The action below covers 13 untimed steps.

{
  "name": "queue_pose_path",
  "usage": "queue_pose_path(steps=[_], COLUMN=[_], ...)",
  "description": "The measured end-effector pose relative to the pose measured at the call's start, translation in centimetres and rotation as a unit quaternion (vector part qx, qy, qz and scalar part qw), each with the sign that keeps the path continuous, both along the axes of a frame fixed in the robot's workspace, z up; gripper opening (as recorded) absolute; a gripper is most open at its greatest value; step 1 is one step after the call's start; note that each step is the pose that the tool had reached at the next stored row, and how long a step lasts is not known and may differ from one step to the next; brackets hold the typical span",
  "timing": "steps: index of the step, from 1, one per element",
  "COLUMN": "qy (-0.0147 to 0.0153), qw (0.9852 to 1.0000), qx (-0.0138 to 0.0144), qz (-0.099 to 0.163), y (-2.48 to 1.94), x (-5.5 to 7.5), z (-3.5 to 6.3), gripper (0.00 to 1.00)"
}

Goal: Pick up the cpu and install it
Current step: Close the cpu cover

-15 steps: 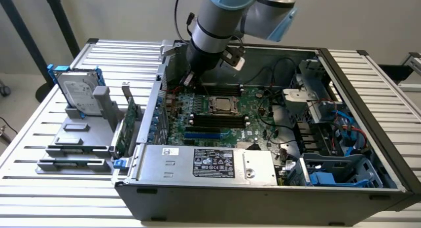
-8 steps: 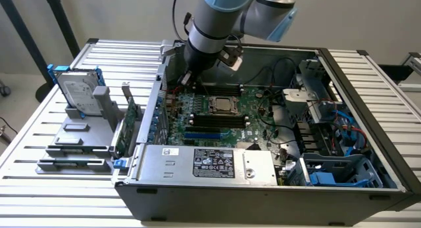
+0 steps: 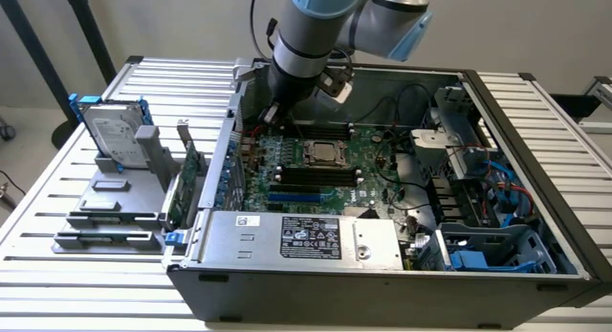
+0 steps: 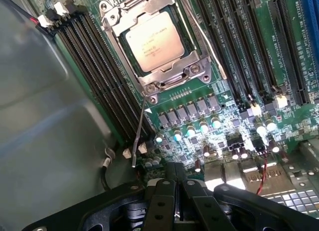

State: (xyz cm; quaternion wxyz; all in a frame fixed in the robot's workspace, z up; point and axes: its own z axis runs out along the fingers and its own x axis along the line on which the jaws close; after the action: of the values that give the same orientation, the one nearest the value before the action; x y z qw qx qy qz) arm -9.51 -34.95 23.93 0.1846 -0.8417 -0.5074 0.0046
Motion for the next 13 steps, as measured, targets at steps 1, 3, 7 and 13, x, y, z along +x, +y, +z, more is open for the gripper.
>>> queue_pose_path(steps=[1, 3, 7, 13], qy=[-0.0014, -0.0043, -0.0083, -0.0108], qw=[1.0000, 0.9999, 0.9997, 0.9992], qx=[0.0009, 0.0030, 0.0089, 0.0176], qz=[-0.004, -0.010, -0.022, -0.036], y=[0.00, 0.01, 0.05, 0.13], x=[0.00, 0.00, 0.00, -0.04], z=[0.00, 0.00, -0.01, -0.02], gripper=[0.11, 0.11, 0.11, 0.11])
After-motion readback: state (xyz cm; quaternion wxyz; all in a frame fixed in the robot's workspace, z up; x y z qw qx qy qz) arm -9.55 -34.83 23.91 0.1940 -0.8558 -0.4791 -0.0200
